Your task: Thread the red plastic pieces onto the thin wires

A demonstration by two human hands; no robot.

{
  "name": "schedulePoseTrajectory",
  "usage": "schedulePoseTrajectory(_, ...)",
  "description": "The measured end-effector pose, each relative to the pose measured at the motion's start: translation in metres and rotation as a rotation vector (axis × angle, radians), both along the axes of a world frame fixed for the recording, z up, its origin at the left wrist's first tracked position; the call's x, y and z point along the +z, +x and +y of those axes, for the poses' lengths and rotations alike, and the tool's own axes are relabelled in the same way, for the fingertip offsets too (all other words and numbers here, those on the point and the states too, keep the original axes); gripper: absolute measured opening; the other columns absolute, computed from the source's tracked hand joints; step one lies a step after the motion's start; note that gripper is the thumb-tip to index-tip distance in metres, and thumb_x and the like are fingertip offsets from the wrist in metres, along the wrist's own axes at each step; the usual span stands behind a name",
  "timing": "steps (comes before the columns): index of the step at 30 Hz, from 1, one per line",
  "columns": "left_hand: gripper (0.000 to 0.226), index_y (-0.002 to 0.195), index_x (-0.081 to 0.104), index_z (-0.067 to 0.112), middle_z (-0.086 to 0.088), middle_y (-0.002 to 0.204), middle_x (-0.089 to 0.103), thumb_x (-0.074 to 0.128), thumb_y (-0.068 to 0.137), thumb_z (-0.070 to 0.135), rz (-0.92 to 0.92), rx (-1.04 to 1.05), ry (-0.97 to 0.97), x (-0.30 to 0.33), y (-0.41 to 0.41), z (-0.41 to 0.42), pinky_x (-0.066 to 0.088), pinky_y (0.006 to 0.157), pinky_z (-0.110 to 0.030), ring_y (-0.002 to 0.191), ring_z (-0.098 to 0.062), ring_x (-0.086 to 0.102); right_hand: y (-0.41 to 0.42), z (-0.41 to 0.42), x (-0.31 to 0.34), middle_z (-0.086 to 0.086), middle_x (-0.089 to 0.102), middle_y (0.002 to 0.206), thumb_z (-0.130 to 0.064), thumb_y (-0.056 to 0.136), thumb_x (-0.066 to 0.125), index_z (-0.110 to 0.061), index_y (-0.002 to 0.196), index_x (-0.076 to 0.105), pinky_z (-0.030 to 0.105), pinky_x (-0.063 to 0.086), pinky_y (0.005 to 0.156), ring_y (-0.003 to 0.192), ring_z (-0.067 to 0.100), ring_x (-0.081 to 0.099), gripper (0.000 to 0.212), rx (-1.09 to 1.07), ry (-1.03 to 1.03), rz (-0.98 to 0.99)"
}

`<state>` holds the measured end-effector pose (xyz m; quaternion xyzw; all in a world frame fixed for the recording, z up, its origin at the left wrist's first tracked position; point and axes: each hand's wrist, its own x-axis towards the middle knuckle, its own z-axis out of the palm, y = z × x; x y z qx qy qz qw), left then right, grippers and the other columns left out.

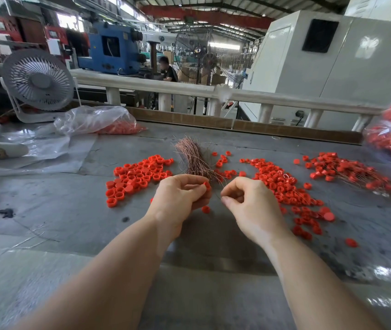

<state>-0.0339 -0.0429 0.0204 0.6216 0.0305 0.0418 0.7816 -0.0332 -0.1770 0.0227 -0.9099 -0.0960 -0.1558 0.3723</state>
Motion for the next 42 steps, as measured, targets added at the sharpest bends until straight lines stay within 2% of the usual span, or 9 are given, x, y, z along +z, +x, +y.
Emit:
schedulePoseTrajectory(9,0.022,0.081,0.063,0.007,-0.009,0.07,0.061,0.052,0.088,-0.011,-0.06,0.064,0.215,-0.007,0.003,0.001,0.053,0.054,-0.015,0.062,-0.014,0.059,0.001,0.0,-0.001,-0.01,0.061,0.071,-0.012,0.083,0.066,-0.026,0.07,0.059,0.032,0.05,0.071,0.074,0.015,0.058,0.02,-0.003,-0.018,0.0)
schedulePoseTrajectory(15,0.025,0.099,0.071,0.012,-0.004,0.082,0.068,0.056,0.087,-0.003,-0.119,0.175,0.547,-0.012,0.006,0.001,0.055,0.083,-0.032,0.083,-0.024,0.067,0.001,0.0,-0.002,-0.007,0.062,0.075,-0.011,0.084,0.063,-0.027,0.073,0.059,0.029,0.049,0.071,0.075,0.015,0.057,0.02,-0.005,-0.048,0.002)
schedulePoseTrajectory(17,0.028,0.105,0.07,0.018,-0.001,0.091,0.069,0.057,0.087,0.002,-0.15,0.208,0.68,-0.014,0.007,0.001,0.05,0.085,-0.02,0.086,-0.016,0.066,0.001,0.0,-0.002,-0.005,0.064,0.077,-0.01,0.085,0.062,-0.025,0.076,0.061,0.03,0.049,0.073,0.077,0.016,0.058,0.017,-0.008,-0.065,0.006)
schedulePoseTrajectory(19,0.031,0.109,0.069,0.022,0.002,0.091,0.068,0.056,0.088,0.005,-0.176,0.238,0.775,-0.015,0.006,0.0,0.041,0.066,-0.002,0.076,-0.006,0.062,0.001,0.0,-0.003,-0.004,0.066,0.082,-0.01,0.085,0.061,-0.024,0.079,0.063,0.031,0.049,0.076,0.082,0.018,0.059,0.016,-0.016,-0.089,0.013)
schedulePoseTrajectory(20,0.031,0.11,0.068,0.023,0.002,0.092,0.068,0.056,0.088,0.005,-0.183,0.247,0.809,-0.015,0.006,0.0,0.037,0.062,-0.001,0.077,-0.006,0.061,0.0,-0.001,-0.003,-0.003,0.067,0.085,-0.01,0.085,0.06,-0.024,0.081,0.064,0.031,0.049,0.077,0.085,0.018,0.059,0.015,-0.021,-0.105,0.014)
schedulePoseTrajectory(23,0.028,0.108,0.069,0.019,0.001,0.109,0.067,0.059,0.086,0.007,-0.256,0.276,0.924,-0.013,0.004,-0.002,0.029,0.074,-0.005,0.101,-0.013,0.06,0.001,-0.001,-0.005,-0.003,0.067,0.09,-0.011,0.085,0.06,-0.023,0.085,0.064,0.026,0.045,0.074,0.09,0.018,0.058,0.013,-0.039,-0.168,0.002)
schedulePoseTrajectory(31,0.01,0.091,0.072,0.018,0.008,0.087,0.047,0.066,0.084,0.016,-0.318,0.263,1.06,-0.013,0.002,-0.002,0.028,0.072,-0.015,0.096,-0.018,0.052,0.004,0.0,-0.012,0.0,0.063,0.094,-0.012,0.087,0.057,-0.02,0.086,0.062,0.028,0.041,0.07,0.094,0.021,0.053,0.009,-0.066,-0.289,-0.021)
schedulePoseTrajectory(36,0.007,0.087,0.072,0.017,0.01,0.084,0.048,0.067,0.082,0.016,-0.338,0.253,1.074,-0.014,0.001,-0.002,0.03,0.072,-0.017,0.092,-0.017,0.053,0.005,-0.001,-0.013,0.0,0.059,0.092,-0.012,0.085,0.058,-0.017,0.084,0.06,0.029,0.034,0.074,0.097,0.021,0.049,0.006,-0.07,-0.292,-0.098)
schedulePoseTrajectory(42,0.008,0.087,0.072,0.017,0.011,0.083,0.047,0.064,0.084,0.015,-0.356,0.285,1.109,-0.016,-0.001,-0.002,0.03,0.07,-0.017,0.092,-0.016,0.052,0.004,-0.004,-0.013,-0.004,0.051,0.081,-0.008,0.084,0.061,-0.013,0.08,0.06,0.022,0.023,0.065,0.09,0.02,0.048,0.006,-0.078,-0.265,-0.208)
